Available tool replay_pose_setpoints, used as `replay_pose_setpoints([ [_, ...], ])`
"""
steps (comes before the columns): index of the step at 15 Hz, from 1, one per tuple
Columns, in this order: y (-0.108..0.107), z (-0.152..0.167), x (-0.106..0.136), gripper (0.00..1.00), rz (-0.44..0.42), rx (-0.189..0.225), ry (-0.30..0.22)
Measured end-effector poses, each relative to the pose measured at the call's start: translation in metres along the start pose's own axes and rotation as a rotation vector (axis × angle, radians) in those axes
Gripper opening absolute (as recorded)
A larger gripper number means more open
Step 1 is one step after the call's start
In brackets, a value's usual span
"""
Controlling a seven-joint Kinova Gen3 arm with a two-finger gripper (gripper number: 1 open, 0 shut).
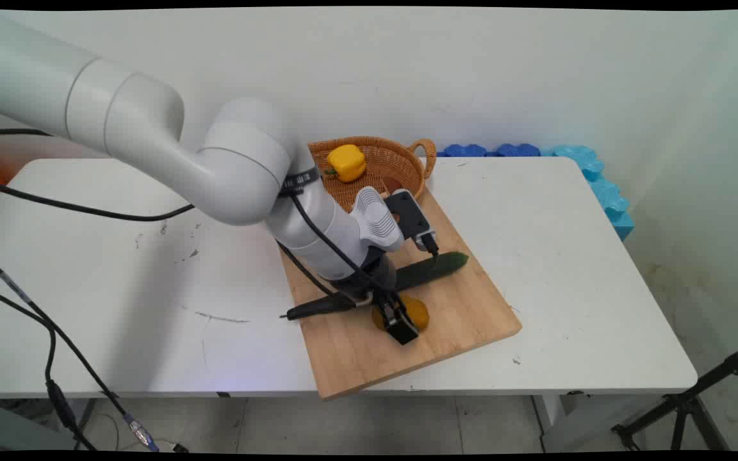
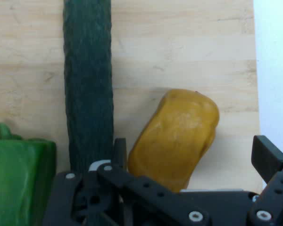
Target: Pick up the potato from the cutting board
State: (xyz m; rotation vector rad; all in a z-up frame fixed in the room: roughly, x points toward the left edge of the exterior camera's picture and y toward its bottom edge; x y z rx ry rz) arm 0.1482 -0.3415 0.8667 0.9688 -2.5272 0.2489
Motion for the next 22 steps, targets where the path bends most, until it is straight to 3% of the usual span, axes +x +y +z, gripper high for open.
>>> replay_pose_setpoints([
  [5, -0.005, -0.038, 0.015, 1.00, -0.028, -0.022, 0.066],
  [10, -0.019, -0.111, 0.028, 1.00, -0.055, -0.035, 0.217],
  [12, -0.026, -0.133, 0.022, 1.00, -0.054, -0.034, 0.249],
  [17, -0.049, -0.183, -0.019, 1.00, -0.014, -0.047, 0.300],
  [22, -0.062, -0.220, -0.088, 1.00, 0.029, -0.083, 0.313],
])
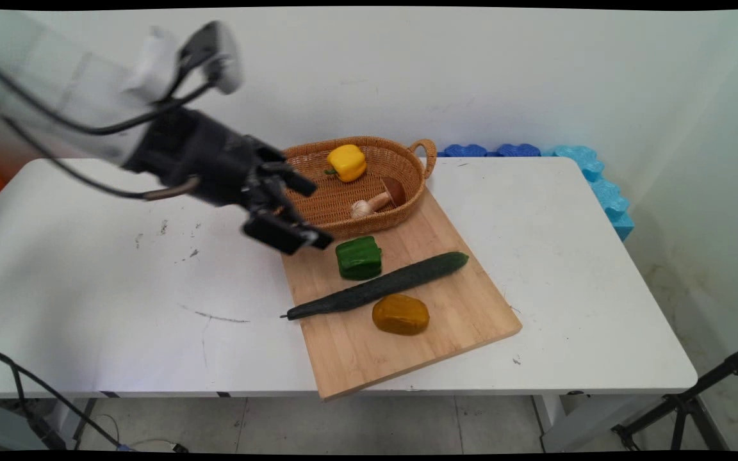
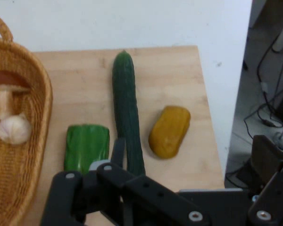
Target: Pick up the potato from the cutting board
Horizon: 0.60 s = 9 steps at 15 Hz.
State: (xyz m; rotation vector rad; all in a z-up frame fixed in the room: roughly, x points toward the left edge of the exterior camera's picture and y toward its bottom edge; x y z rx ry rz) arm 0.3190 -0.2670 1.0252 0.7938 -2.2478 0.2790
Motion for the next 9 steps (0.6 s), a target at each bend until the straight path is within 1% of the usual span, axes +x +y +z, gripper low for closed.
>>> replay_pose_setpoints([
  [2, -0.001, -0.016, -0.020, 1.00, 0.005, -0.013, 0.008],
  [5, -0.003, -0.031, -0.042, 1.00, 0.013, -0.024, 0.013],
  [7, -0.006, -0.040, -0.056, 1.00, 0.016, -0.022, 0.011],
  [9, -0.011, -0.047, -0.068, 1.00, 0.020, -0.009, 0.001],
])
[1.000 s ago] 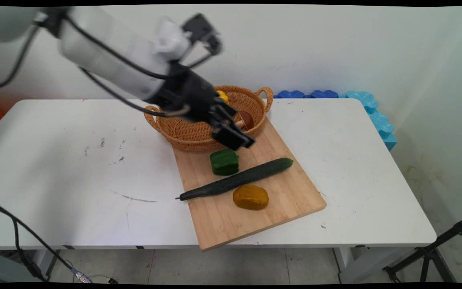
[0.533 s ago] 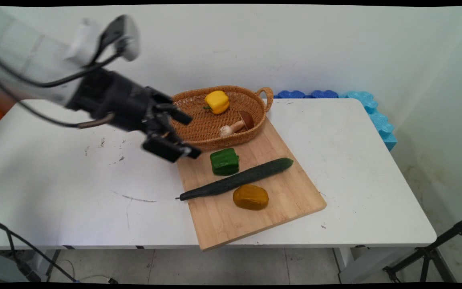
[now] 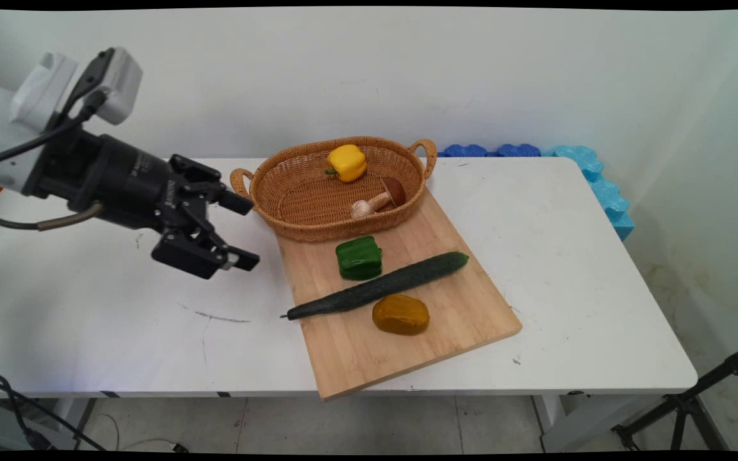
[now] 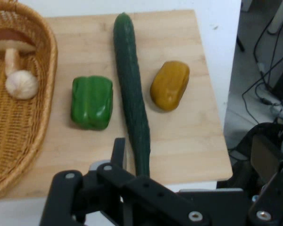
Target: Pick up the potato from the cutting board
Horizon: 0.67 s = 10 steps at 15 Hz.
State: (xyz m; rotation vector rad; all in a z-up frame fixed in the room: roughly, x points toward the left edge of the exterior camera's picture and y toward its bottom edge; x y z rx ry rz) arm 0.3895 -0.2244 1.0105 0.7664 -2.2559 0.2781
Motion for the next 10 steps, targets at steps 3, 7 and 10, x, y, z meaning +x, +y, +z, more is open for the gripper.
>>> replay_pose_setpoints([
  [3, -0.003, -0.005, -0.009, 1.00, 0.010, 0.005, -0.007],
  [7, -0.008, -0.009, -0.019, 1.00, 0.028, 0.009, -0.020],
  [10, -0.013, -0.010, -0.022, 1.00, 0.042, 0.010, -0.027],
])
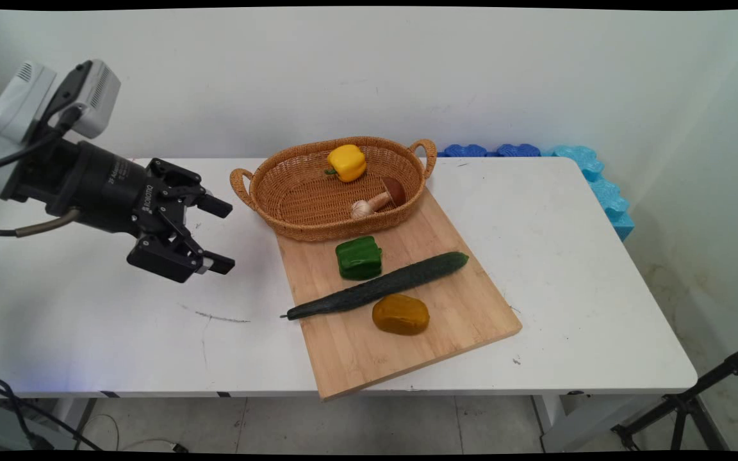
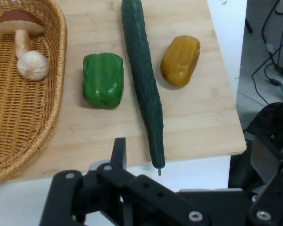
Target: Pick up the potato from the cutting board
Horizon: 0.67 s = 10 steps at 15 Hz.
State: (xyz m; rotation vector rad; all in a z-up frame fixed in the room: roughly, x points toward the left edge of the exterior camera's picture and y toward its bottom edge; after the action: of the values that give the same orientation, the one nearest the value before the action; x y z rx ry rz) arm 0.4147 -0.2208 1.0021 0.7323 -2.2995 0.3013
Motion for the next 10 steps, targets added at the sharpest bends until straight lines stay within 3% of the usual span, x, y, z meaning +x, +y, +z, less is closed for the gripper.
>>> replay_pose_setpoints([
  [10, -0.0082, -0.0002, -0.0049, 1.00, 0.039, -0.007, -0.013],
])
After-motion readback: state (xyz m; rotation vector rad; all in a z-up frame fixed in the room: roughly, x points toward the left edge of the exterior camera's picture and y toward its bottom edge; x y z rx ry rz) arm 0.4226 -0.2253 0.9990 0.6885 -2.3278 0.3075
